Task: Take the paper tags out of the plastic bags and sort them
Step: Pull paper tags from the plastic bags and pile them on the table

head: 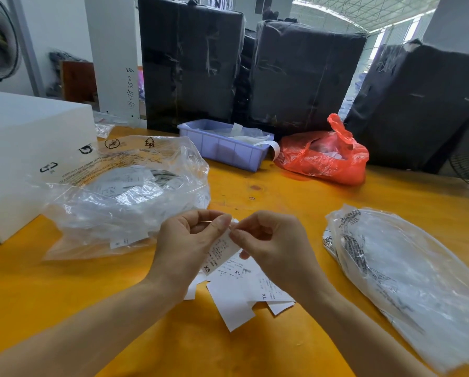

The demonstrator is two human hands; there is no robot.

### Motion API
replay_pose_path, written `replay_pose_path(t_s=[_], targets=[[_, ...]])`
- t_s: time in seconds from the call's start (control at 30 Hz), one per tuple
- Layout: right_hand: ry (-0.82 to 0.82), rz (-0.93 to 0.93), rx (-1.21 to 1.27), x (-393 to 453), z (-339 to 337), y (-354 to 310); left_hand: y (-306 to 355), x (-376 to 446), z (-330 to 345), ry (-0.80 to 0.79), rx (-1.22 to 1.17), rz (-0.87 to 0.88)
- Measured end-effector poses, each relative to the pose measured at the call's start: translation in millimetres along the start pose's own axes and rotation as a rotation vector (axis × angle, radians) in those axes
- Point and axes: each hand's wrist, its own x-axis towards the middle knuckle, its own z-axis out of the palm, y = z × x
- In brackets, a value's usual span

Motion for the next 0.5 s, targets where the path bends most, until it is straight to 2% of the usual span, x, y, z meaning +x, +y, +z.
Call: replay_pose_path(t_s=[0.13,0.27,0.5], targets=[[0.023,0.066,0.142,3.0,-7.6,-0.6,3.2,0.3,0.2,-0.124,0.018,-0.082],[0.034,0.13,0.263,4.0,-11.9,-1.3,5.0,1.1,-1.0,-0.168,0.039,-0.087],[0.061,0.117,0.231,2.9,-12.0,-1.4,8.6,4.9,-4.2,-0.181,0.144,-0.003]])
